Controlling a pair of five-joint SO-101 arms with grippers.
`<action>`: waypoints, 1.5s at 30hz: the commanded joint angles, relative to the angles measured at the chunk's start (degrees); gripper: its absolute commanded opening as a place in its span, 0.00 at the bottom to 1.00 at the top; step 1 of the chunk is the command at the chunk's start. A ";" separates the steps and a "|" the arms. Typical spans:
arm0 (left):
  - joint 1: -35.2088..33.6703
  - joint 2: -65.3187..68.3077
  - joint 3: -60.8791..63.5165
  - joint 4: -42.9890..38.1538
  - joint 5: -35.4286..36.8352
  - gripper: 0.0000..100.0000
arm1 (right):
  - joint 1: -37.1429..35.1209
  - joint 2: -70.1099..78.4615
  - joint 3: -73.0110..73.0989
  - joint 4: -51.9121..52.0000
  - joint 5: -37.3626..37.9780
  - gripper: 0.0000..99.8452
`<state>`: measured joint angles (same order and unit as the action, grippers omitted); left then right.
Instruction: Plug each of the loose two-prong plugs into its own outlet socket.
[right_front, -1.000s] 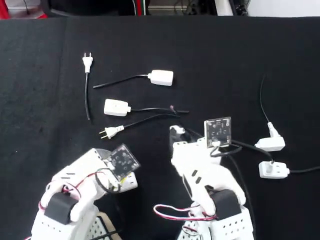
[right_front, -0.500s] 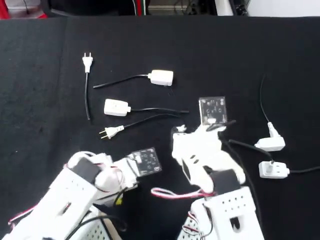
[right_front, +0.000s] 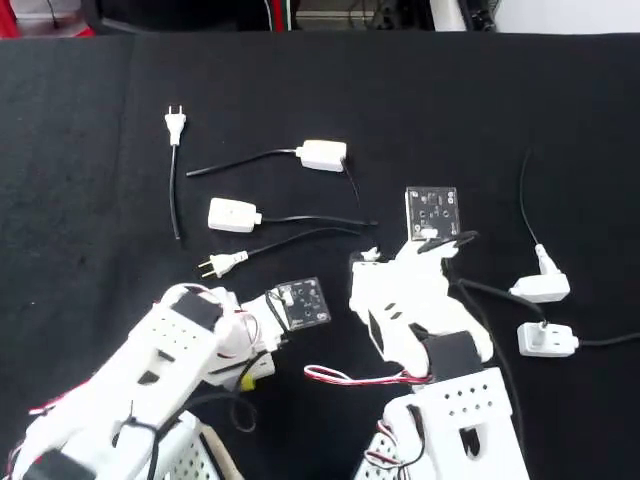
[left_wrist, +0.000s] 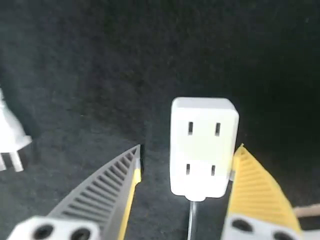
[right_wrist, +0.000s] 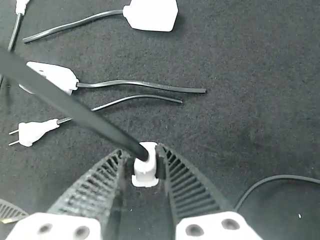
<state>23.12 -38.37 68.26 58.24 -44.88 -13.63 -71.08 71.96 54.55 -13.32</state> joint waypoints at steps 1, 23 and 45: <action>-0.31 5.54 -2.68 -1.41 -1.58 0.27 | 0.62 -0.92 -3.12 0.26 -0.53 0.01; -0.57 5.98 -12.35 0.62 0.97 0.04 | 3.78 -0.92 -2.95 0.26 0.62 0.01; 0.04 16.35 -8.92 -15.91 1.23 0.10 | 3.78 -0.92 -2.86 0.35 0.70 0.01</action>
<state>22.86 -20.44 60.09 38.37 -44.00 -10.55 -71.08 71.96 54.64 -13.14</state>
